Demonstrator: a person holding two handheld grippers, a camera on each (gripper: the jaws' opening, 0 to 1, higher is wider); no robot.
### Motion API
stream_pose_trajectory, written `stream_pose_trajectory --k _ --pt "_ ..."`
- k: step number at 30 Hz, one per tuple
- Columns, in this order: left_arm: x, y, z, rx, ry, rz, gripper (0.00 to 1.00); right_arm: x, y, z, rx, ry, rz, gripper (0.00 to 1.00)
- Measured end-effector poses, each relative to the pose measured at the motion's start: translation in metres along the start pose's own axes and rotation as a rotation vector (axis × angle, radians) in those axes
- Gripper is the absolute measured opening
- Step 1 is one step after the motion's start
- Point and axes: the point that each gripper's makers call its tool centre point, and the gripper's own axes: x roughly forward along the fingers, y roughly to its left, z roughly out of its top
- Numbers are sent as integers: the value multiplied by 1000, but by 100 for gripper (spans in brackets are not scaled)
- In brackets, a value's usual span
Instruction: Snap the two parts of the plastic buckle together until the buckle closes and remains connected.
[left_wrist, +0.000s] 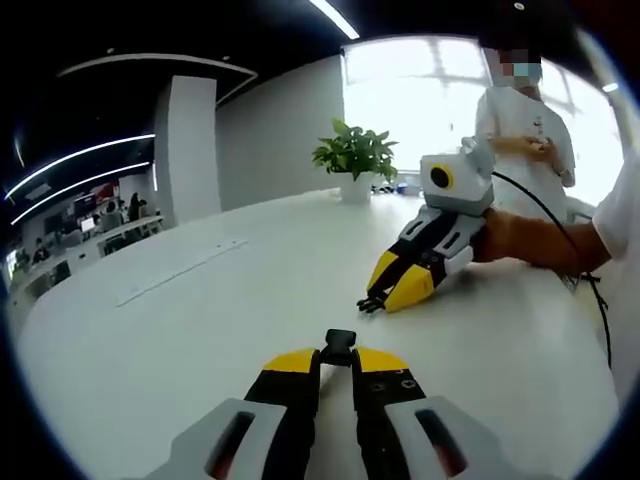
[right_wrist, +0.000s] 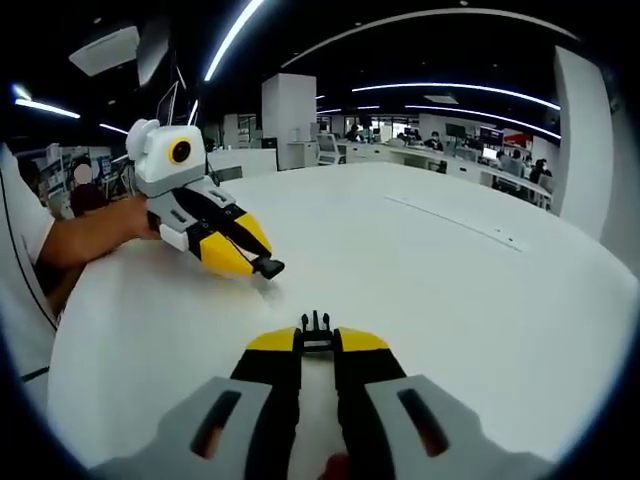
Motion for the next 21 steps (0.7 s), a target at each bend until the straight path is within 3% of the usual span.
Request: stream_pose_trajectory --k 21 --pt "-12 -31 -10 57 38 -24 12 -29 30 -12 -2 -11 20 13"
